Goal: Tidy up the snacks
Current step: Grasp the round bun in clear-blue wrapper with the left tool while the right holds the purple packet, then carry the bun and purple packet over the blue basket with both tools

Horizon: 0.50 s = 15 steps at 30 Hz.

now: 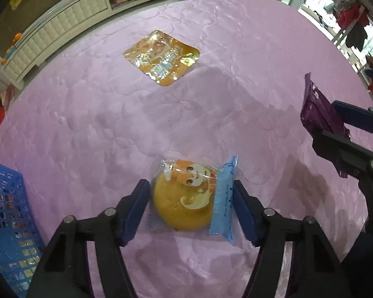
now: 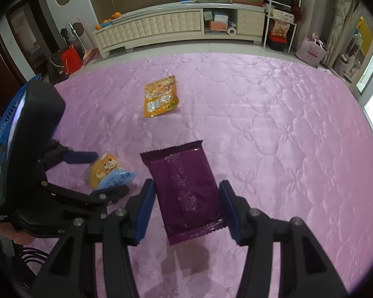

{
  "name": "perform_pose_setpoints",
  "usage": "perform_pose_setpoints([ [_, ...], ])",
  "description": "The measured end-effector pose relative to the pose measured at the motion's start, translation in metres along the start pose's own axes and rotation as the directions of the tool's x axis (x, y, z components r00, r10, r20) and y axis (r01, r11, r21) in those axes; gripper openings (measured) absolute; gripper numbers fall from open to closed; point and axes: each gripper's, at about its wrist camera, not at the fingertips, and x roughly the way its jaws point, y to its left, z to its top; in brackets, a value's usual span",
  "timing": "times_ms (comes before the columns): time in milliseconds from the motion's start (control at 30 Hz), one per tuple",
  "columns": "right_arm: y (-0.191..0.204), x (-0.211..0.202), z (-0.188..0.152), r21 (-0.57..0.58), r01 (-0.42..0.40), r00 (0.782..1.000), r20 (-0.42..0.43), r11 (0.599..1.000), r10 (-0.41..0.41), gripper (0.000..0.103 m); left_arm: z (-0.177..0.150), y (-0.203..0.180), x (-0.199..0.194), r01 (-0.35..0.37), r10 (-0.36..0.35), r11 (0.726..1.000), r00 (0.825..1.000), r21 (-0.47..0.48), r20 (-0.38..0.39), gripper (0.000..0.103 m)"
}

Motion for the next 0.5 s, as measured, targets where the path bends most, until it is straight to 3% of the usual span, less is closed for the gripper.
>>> perform_pose_setpoints([
  [100,0.002,0.003,-0.001,-0.009,0.011,1.000,-0.007,1.000,-0.011,0.057,-0.002,0.002,-0.005,-0.021,0.021,0.999,1.000,-0.032,0.017,0.054],
  [267,0.006,0.009,-0.004,-0.012,0.008,0.999,-0.038,1.000,-0.009,0.057,-0.011,0.007,-0.038,-0.070,0.073,0.997,0.995,-0.035,0.075,0.054],
  [500,0.025,-0.029,0.013,-0.023,0.007,1.000,0.011,1.000,-0.007,0.057,-0.028,0.018,-0.093,-0.090,0.105,0.991,0.980,-0.097,0.168,0.054],
])
